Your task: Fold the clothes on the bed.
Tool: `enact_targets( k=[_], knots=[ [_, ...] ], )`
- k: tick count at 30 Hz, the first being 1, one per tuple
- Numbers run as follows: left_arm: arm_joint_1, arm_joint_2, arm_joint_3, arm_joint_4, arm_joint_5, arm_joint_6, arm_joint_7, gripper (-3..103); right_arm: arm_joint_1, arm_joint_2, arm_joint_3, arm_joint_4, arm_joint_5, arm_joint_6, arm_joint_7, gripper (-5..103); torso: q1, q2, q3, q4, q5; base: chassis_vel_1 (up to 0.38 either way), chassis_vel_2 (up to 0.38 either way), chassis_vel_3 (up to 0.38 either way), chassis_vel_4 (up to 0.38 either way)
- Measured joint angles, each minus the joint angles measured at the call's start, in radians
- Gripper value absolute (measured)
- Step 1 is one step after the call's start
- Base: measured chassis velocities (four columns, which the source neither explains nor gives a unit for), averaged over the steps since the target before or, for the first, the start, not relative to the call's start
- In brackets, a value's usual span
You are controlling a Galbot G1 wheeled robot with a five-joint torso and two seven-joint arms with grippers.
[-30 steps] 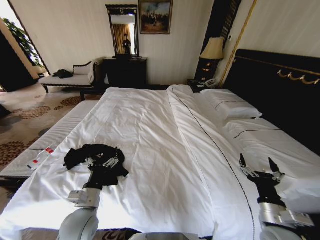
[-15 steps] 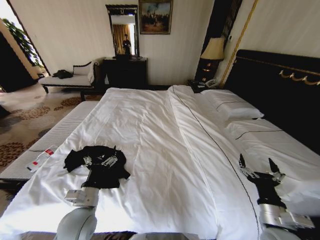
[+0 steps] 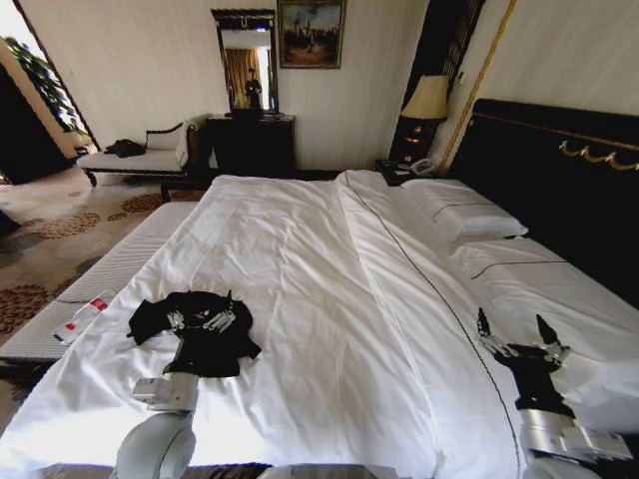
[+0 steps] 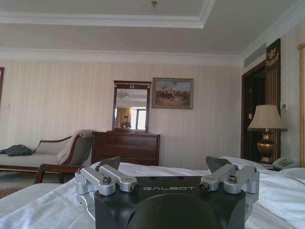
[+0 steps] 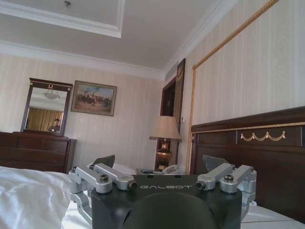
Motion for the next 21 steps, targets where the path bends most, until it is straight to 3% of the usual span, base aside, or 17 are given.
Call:
enact_targets(
  k=[21],
  knots=[
    [-0.016, 0.006, 0.003, 0.017, -0.004, 0.0, 0.0, 100, 0.003, 0.019, -0.011, -0.005, -0.013, 0.012, -0.006, 100, 0.0, 0.0, 0.0, 0.0, 0.0002, 0.022, 0.029, -0.02, -0.031]
  ],
)
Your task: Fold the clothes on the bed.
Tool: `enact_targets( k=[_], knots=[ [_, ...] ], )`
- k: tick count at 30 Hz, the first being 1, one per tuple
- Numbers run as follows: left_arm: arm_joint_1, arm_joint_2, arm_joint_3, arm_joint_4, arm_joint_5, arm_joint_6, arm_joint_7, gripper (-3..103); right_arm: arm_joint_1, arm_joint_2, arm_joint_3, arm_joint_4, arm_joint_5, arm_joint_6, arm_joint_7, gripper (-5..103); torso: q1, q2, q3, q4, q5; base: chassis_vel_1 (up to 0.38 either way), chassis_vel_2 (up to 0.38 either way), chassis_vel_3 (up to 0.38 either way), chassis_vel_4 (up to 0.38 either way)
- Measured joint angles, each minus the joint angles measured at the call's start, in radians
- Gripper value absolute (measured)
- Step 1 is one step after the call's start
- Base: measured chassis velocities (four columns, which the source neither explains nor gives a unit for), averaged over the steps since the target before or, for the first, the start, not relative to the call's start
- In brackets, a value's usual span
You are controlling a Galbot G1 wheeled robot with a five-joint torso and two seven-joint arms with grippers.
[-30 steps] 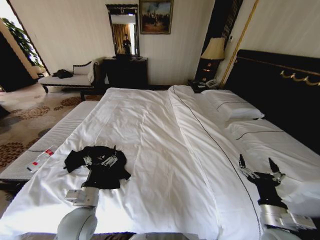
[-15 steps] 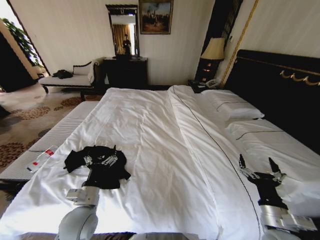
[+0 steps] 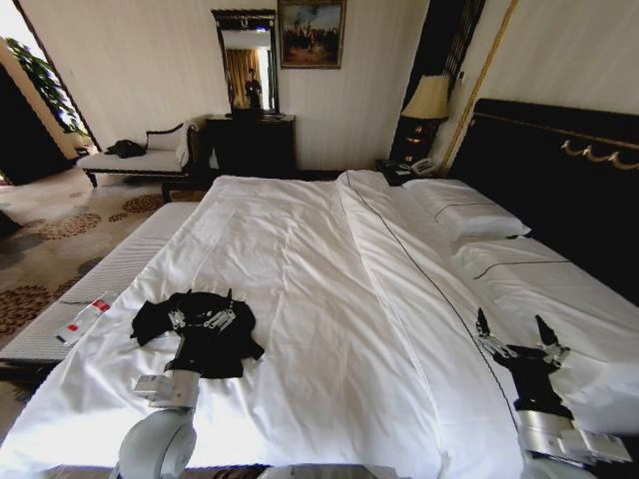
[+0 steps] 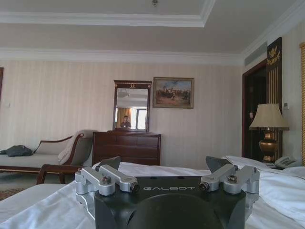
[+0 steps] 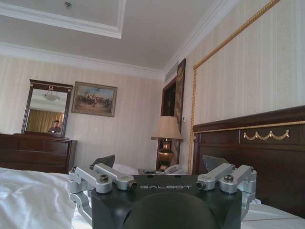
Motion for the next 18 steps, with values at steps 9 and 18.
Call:
enact_targets(
  k=[9, 18],
  knots=[
    [-0.006, 0.002, 0.002, 0.008, -0.002, 0.0, 0.0, 100, 0.002, 0.004, -0.003, -0.004, -0.005, 0.002, 0.0, 100, 0.0, 0.0, 0.0, 0.0, -0.0006, 0.141, 0.146, -0.128, -0.15],
    [-0.009, 0.001, 0.002, 0.013, -0.004, -0.001, 0.0, 100, 0.003, 0.008, -0.008, -0.007, -0.013, 0.002, -0.001, 100, 0.0, 0.0, 0.0, -0.0003, 0.0, 0.055, 0.054, -0.058, -0.039]
  ],
)
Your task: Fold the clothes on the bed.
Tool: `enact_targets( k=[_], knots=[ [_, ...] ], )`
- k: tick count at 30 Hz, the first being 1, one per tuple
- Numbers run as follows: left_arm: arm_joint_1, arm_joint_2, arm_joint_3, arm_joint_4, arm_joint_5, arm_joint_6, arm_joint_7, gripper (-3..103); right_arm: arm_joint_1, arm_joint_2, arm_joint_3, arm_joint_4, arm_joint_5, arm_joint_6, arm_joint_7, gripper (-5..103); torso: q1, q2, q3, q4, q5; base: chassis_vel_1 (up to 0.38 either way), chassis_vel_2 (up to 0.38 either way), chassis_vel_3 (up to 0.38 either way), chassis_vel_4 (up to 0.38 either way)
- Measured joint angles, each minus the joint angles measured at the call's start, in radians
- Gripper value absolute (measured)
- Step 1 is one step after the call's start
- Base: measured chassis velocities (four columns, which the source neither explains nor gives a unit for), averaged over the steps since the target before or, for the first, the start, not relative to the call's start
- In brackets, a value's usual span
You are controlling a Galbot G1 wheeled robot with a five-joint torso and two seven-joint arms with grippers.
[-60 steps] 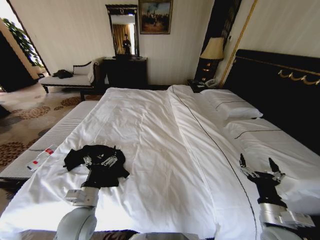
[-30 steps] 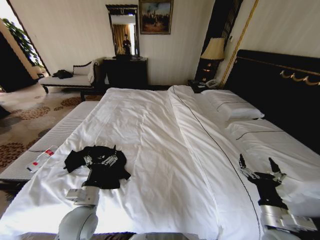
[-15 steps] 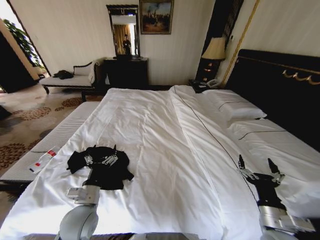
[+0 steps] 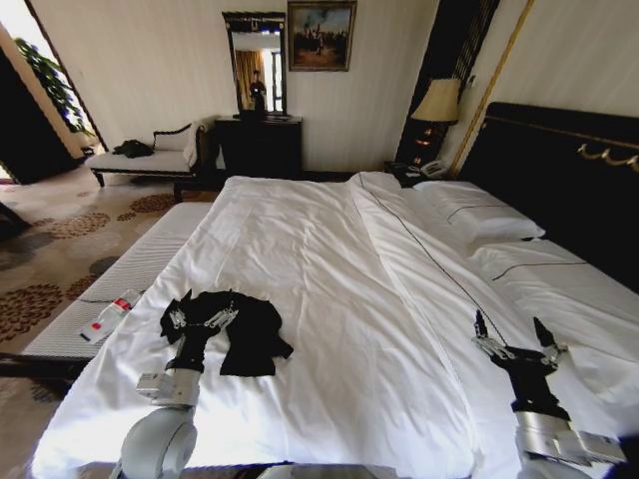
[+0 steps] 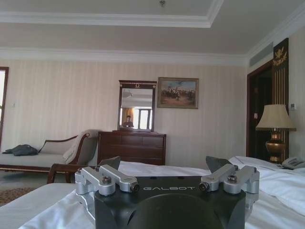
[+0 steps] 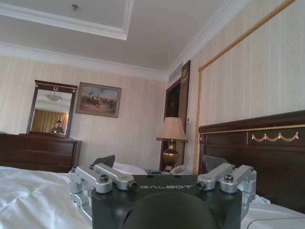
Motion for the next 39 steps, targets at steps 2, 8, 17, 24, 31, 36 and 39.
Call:
enact_targets(
  k=[2, 8, 17, 24, 31, 36, 39],
  knots=[
    [0.0, 0.0, 0.0, 0.0, -0.001, -0.001, 0.0, 100, 0.0, 0.001, 0.0, 0.0, -0.001, 0.0, 0.0, 100, 0.0, 0.0, 0.0, 0.0003, 0.0, 0.0, 0.0, 0.0, 0.0],
    [0.0, -0.001, -0.002, -0.001, -0.003, -0.001, 0.0, 100, -0.002, 0.001, 0.0, 0.003, -0.003, 0.0, 0.0, 100, 0.0, 0.0, 0.0, 0.0003, -0.0001, 0.07, 0.067, -0.051, -0.069],
    [0.006, -0.004, -0.004, -0.011, -0.007, -0.001, 0.0, 100, -0.003, 0.004, 0.001, 0.006, -0.003, 0.002, 0.0, 100, 0.0, 0.0, 0.0, 0.0003, -0.0003, 0.145, 0.14, -0.147, -0.146],
    [0.011, -0.006, -0.007, -0.014, -0.007, -0.002, 0.0, 100, -0.002, 0.008, -0.006, 0.006, -0.01, 0.007, 0.0, 100, 0.0, 0.0, 0.0, 0.0002, -0.0003, 0.182, 0.167, -0.186, -0.166],
    [0.015, -0.005, -0.014, -0.017, -0.006, -0.003, -0.002, 100, 0.003, 0.01, -0.017, 0.0, -0.015, 0.02, -0.001, 100, 0.0, 0.0, 0.0, 0.0003, -0.0006, 0.064, 0.077, -0.048, -0.058],
    [0.031, -0.001, -0.022, -0.026, -0.004, -0.006, -0.004, 100, 0.015, 0.012, -0.03, -0.009, -0.024, 0.021, -0.002, 100, 0.0, 0.0, 0.0, 0.0002, 0.0005, 0.0, 0.0, 0.0, 0.0],
    [0.044, -0.006, -0.034, -0.034, -0.015, -0.02, -0.016, 100, 0.029, 0.012, -0.049, -0.013, -0.024, 0.021, -0.002, 100, 0.0, 0.0, 0.0, 0.0002, 0.0001, 0.0, 0.0, 0.0, 0.0]
  ],
)
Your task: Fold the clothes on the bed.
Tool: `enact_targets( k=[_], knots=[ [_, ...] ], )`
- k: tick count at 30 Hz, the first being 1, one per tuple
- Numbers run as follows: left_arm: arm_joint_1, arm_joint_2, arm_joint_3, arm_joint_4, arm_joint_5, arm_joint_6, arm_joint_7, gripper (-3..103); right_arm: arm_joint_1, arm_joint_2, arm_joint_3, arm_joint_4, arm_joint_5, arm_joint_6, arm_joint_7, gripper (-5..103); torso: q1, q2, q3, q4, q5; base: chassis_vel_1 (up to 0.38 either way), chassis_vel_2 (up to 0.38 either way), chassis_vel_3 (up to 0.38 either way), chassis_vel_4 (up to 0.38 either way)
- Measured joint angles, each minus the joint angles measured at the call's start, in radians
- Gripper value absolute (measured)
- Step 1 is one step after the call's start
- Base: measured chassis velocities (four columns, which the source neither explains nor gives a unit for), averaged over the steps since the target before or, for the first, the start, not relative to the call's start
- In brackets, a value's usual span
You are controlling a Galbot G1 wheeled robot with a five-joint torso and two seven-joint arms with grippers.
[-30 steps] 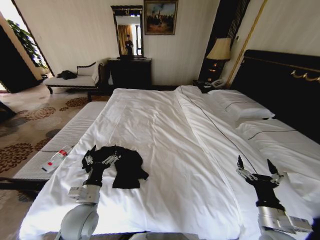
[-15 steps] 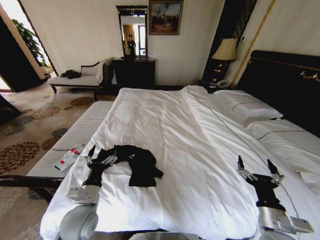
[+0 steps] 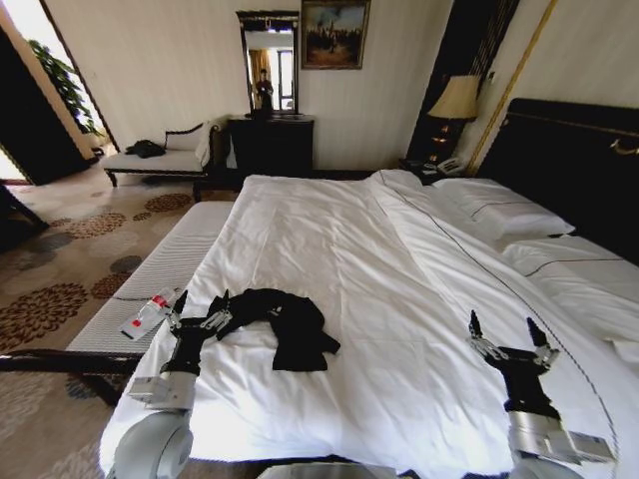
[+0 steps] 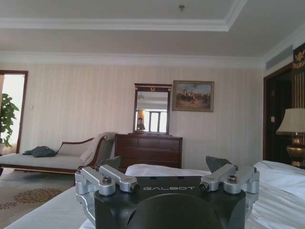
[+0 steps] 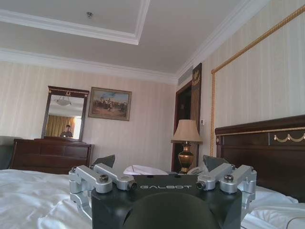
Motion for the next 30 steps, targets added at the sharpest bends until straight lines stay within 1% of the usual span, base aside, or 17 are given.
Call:
enact_targets(
  k=[2, 5, 7, 8, 11, 13, 17, 22, 25, 28, 29, 30],
  knots=[
    [0.003, -0.007, -0.002, -0.001, -0.005, -0.009, -0.004, 100, 0.004, -0.001, -0.007, -0.002, 0.0, 0.001, 0.001, 100, 0.0, 0.0, 0.0, 0.0, -0.0003, 0.0, 0.0, 0.0, 0.0],
    [0.015, -0.036, -0.005, -0.005, -0.01, -0.031, -0.009, 100, 0.023, -0.014, -0.032, -0.013, 0.0, 0.012, 0.001, 100, 0.0, 0.0, 0.0, 0.0001, -0.0006, 0.0, 0.0, 0.0, 0.0],
    [0.023, -0.049, -0.006, -0.01, -0.009, -0.036, -0.009, 100, 0.031, -0.021, -0.041, -0.018, 0.0, 0.017, 0.001, 100, 0.0, 0.0, 0.0, 0.0, -0.0005, 0.0, 0.0, 0.0, 0.0],
    [0.038, -0.067, -0.008, -0.019, -0.008, -0.038, -0.006, 100, 0.041, -0.031, -0.053, -0.021, -0.001, 0.024, 0.001, 100, 0.0, 0.0, 0.0, 0.0001, -0.0003, 0.0, 0.0, 0.0, 0.0],
    [0.089, -0.1, -0.013, -0.042, -0.011, -0.038, 0.016, 100, 0.067, -0.048, -0.078, -0.022, 0.0, 0.041, 0.004, 100, 0.0, 0.0, 0.0, 0.0002, 0.0, 0.013, 0.014, -0.037, -0.024],
    [0.101, -0.108, -0.017, -0.047, -0.011, -0.039, 0.024, 100, 0.074, -0.052, -0.082, -0.024, 0.0, 0.047, 0.006, 100, 0.0, 0.0, 0.0, 0.0001, 0.0001, 0.022, 0.04, -0.053, -0.042],
    [0.15, -0.142, -0.044, -0.058, -0.003, -0.05, 0.054, 100, 0.093, -0.067, -0.106, -0.034, -0.012, 0.074, 0.03, 100, 0.0, 0.0, 0.0, 0.0003, -0.0004, 0.023, 0.018, -0.007, -0.018],
    [0.135, -0.142, -0.05, -0.051, 0.004, -0.056, 0.056, 100, 0.097, -0.061, -0.126, -0.05, -0.034, 0.08, 0.046, 100, 0.0, 0.0, 0.0, -0.0002, -0.0004, 0.02, 0.009, -0.005, -0.011],
    [0.119, -0.129, -0.044, -0.052, -0.01, -0.047, 0.051, 100, 0.088, -0.057, -0.134, -0.051, -0.033, 0.078, 0.047, 100, 0.0, 0.0, 0.0, -0.0001, -0.0003, 0.0, 0.0, 0.0, 0.0],
    [0.085, -0.095, -0.036, -0.049, -0.047, -0.031, 0.035, 100, 0.079, -0.049, -0.136, -0.051, -0.031, 0.076, 0.046, 100, 0.0, 0.0, 0.0, -0.0001, -0.0002, 0.0, 0.0, 0.0, 0.0],
    [0.075, -0.071, -0.029, -0.049, -0.068, -0.023, 0.029, 100, 0.074, -0.043, -0.131, -0.049, -0.032, 0.076, 0.046, 100, 0.0, 0.0, 0.0, 0.0001, -0.0003, 0.0, 0.0, 0.0, 0.0],
    [0.075, -0.071, -0.029, -0.049, -0.068, -0.023, 0.029, 100, 0.074, -0.043, -0.131, -0.049, -0.032, 0.076, 0.046, 100, 0.0, 0.0, 0.0, 0.0001, -0.0003, 0.0, 0.0, 0.0, 0.0]
  ],
)
